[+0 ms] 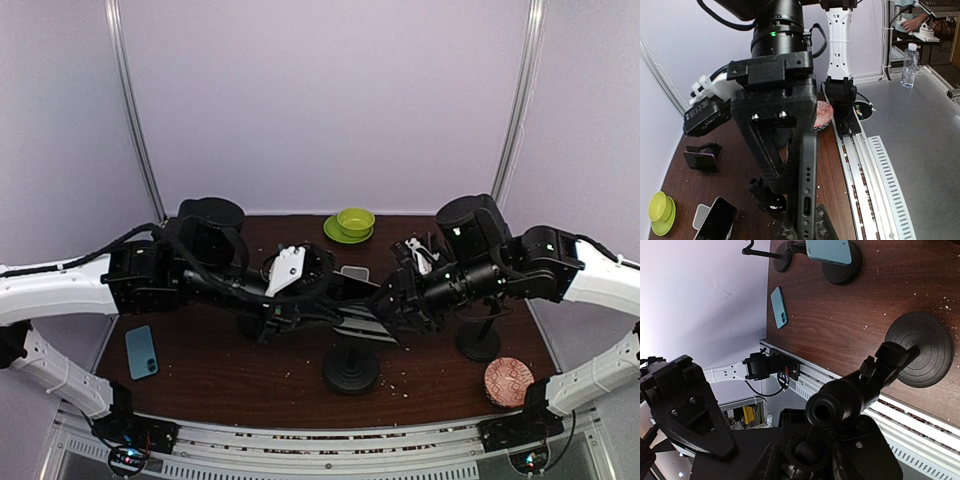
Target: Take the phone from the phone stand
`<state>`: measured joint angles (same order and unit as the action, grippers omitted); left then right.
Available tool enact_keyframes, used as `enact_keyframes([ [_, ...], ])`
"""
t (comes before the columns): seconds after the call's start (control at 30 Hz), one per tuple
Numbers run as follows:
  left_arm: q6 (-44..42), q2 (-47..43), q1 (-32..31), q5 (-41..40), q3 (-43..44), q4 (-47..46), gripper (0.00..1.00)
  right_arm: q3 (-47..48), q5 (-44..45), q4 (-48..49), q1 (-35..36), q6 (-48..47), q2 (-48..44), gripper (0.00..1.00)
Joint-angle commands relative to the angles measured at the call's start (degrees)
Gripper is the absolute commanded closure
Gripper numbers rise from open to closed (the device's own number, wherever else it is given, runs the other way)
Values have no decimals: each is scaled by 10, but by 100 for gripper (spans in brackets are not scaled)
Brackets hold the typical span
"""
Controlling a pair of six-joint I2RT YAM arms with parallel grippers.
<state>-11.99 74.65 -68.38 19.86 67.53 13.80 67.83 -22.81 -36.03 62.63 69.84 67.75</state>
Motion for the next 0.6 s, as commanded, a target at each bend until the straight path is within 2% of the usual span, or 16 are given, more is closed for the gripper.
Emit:
enact_keyframes([
  [0.0, 57, -50, 29, -74, -26, -181, 100, -26, -63, 18, 11, -1, -27, 100],
  [0.37, 67, -61, 33, -69, -33, -174, 100, -22, -61, 18, 7, -1, -21, 100],
  [0.57, 48, -36, 33, -64, 18, -108, 100, -2, -40, -30, 8, -25, -14, 100],
])
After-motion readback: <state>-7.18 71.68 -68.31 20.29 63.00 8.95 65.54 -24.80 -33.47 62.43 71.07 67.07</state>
